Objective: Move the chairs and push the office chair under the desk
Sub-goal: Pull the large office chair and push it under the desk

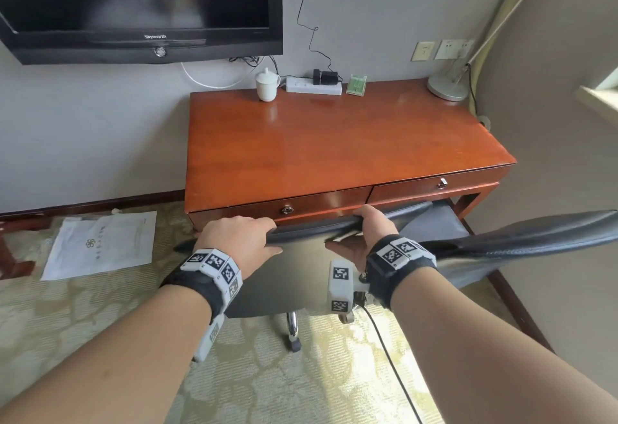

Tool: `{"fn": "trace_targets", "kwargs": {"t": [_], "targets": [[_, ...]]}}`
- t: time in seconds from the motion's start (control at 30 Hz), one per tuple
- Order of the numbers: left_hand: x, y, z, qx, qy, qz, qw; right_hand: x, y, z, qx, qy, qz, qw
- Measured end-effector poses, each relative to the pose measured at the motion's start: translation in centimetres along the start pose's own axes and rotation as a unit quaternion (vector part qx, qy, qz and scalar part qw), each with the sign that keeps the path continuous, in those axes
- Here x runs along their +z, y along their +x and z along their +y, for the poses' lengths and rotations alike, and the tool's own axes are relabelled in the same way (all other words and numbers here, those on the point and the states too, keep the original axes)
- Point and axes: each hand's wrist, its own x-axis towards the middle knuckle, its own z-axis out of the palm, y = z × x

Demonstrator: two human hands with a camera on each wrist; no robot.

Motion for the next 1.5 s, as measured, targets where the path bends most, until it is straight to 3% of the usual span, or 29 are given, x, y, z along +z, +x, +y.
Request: {"fn": "trace_targets", "kwargs": {"t": [0.27, 0.6, 0.77, 0.87, 1.0, 1.13, 1.33, 1.5], "targets": [[-0.6, 3.5, 0.1, -0.012, 0.002, -0.001, 1.0, 1.0, 3.1, -3.1, -0.004, -0.016, 0.006, 1.0], [-0.4, 3.6, 0.6, -0.026, 0.006, -0.002, 1.0, 0.4, 2.3, -3.3, 0.007, -0.006, -0.015, 1.0], [-0.4, 3.1, -0.6, -0.065, -0.011, -0.023, 0.998, 0.4, 2.7, -1.7, 0.015, -0.055, -0.053, 0.997], [-0.4, 2.2, -0.6, -0.088, -0.02, -0.04, 0.995, -1.9, 1.8, -1.0, 0.025, -0.138, -0.095, 0.985], [-0.2, 0.2, 1.0, -0.142, -0.009, -0.048, 0.989, -9.1, 0.1, -0.9, 0.009, -0.285, -0.151, 0.946], [-1.8, -0.7, 5.1, -0.173, -0.02, -0.047, 0.984, -18.4, 1.0, -2.7, -0.003, -0.458, -0.084, 0.885], [-6.7, 2.4, 15.2, -0.009, -0.075, 0.022, 0.997, -30.0, 1.7, -7.8, -0.041, -0.573, 0.066, 0.816], [-8.5, 5.5, 24.1, 0.132, -0.142, 0.07, 0.979, -36.2, 0.5, -12.5, -0.135, -0.664, 0.218, 0.702]]}}
